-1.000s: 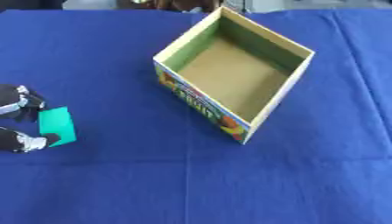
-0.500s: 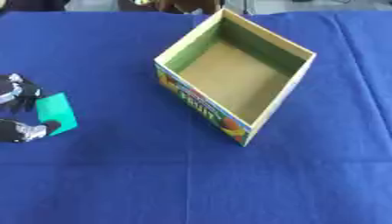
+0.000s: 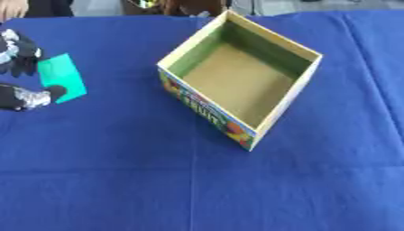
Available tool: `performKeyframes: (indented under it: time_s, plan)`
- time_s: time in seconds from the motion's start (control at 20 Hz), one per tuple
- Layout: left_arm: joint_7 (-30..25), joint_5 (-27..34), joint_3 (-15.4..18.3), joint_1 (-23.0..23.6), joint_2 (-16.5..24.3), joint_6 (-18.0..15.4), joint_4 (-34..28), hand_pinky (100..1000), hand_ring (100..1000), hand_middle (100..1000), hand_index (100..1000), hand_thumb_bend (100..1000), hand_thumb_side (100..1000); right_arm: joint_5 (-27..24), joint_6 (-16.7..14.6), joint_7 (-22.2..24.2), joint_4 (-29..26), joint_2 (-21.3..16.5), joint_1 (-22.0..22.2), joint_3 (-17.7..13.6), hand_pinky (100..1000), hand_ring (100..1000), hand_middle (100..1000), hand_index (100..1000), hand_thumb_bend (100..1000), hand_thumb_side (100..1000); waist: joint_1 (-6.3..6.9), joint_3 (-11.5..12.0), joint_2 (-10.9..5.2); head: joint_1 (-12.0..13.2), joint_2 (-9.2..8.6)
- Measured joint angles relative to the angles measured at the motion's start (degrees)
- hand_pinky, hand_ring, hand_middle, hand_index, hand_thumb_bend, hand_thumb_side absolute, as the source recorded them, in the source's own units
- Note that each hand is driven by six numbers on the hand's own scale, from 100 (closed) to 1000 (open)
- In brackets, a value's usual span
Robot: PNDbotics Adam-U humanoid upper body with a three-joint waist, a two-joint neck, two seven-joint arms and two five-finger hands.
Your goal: Pick up objects on the table and place them in the box.
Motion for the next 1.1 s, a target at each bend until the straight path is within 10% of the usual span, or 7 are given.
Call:
performKeyframes:
  time_s: [1.1]
  plan:
    - [0.11,-2.12,-0.01,-22.48,-12.34,-0.96,10.25,245,308,333,484,100,772,-1.43,0.12,1.15,0.00,-0.79,-2.56,0.82,883,897,733,830,100,801,2.71,-5.87,0.89,3.67,-1.80]
